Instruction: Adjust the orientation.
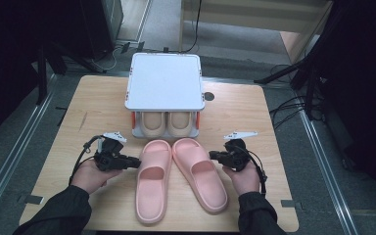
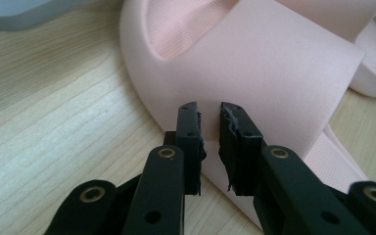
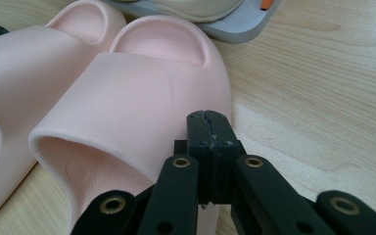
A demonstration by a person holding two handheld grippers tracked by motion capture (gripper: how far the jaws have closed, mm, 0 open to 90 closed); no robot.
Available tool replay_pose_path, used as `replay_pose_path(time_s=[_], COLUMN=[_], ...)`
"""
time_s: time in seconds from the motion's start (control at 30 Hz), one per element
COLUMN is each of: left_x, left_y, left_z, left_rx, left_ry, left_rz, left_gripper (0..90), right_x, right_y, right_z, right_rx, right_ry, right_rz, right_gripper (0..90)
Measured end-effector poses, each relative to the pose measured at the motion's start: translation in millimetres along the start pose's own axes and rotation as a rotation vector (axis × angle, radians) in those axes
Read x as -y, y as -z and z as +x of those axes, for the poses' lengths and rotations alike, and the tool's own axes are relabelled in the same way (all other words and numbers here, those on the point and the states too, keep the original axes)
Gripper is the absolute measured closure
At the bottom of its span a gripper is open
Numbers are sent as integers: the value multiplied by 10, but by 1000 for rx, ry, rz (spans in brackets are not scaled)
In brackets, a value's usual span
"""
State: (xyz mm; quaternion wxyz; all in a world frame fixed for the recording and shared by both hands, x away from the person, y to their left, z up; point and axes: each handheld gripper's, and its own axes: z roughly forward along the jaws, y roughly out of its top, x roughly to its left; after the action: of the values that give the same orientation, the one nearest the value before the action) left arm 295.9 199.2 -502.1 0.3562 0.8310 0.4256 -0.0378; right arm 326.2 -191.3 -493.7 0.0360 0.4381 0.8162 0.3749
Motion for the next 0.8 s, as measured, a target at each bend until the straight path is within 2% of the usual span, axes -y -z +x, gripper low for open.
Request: replay_pose_path(time_s=[0.27, 0.5, 0.53, 0.7, 0.8], left_x=[-4, -17, -17, -27, -34], left_y=[-15, -55, -52, -27, 10], left_z=[-42, -111, -106, -86, -79], left_rx=[10, 27, 30, 36, 38], left_ry=[-12, -31, -28, -17, -11], left_rz=[14, 25, 25, 10, 0], left_gripper=[787, 784, 781, 760, 736], right_x=[0, 9, 13, 14, 7], right_y=[-38, -115, -122, -124, -88], right_z=[45, 123, 134, 98, 98], right_rx=[-8, -24, -13, -24, -26], right_ry=[-5, 18, 26, 10, 11], right_rz=[2, 9, 5, -3, -34], right_gripper=[900, 900, 900, 882, 860])
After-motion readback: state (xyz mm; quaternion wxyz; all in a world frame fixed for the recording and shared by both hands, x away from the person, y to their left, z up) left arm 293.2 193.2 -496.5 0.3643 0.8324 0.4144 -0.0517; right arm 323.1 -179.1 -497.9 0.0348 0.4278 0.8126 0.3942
